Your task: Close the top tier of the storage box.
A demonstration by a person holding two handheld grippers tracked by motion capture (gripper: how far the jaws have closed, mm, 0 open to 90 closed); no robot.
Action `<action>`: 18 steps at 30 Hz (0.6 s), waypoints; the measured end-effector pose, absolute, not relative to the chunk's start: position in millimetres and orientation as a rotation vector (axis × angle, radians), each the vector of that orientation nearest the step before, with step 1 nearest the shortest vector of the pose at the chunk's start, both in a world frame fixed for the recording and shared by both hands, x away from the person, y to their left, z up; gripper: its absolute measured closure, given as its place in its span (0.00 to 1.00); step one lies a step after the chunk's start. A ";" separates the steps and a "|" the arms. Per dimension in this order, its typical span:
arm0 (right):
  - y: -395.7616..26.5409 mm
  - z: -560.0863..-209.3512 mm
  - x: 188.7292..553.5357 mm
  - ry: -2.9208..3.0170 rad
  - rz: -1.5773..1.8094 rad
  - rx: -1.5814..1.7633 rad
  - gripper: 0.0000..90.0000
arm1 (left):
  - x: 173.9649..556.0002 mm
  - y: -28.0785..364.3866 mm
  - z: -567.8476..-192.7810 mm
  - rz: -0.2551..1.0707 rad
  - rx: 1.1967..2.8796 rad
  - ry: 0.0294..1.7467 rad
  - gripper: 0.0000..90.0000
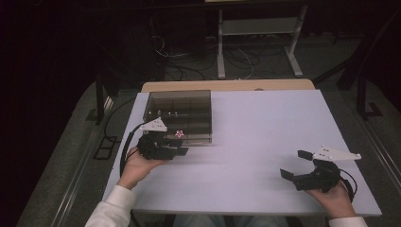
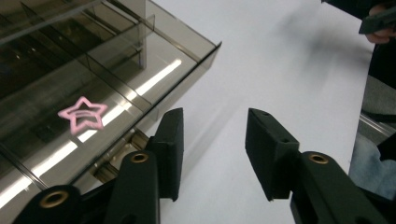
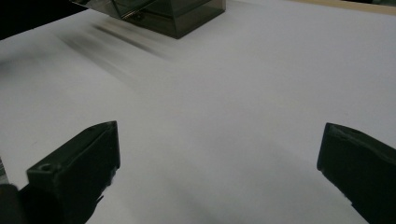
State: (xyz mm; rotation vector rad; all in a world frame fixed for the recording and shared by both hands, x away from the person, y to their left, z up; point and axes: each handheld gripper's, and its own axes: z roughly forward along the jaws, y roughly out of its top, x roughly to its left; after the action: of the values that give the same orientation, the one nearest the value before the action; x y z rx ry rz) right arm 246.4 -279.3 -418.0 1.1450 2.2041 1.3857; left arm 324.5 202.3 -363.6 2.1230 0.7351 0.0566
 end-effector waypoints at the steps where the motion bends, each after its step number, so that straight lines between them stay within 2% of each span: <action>1: -279.3 -418.0 246.4 2.204 1.385 1.144 0.00 | 324.4 202.8 -364.3 0.055 2.126 0.735 0.67; 18: -279.7 -417.8 246.2 2.202 1.386 1.144 0.00 | 326.4 203.5 -376.1 0.037 2.201 0.705 0.94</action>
State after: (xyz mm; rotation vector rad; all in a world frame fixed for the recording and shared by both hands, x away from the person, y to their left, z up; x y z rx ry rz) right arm 246.2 -279.7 -417.8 1.1440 2.2017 1.3857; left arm 326.4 203.5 -376.1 2.2011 0.7047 0.0374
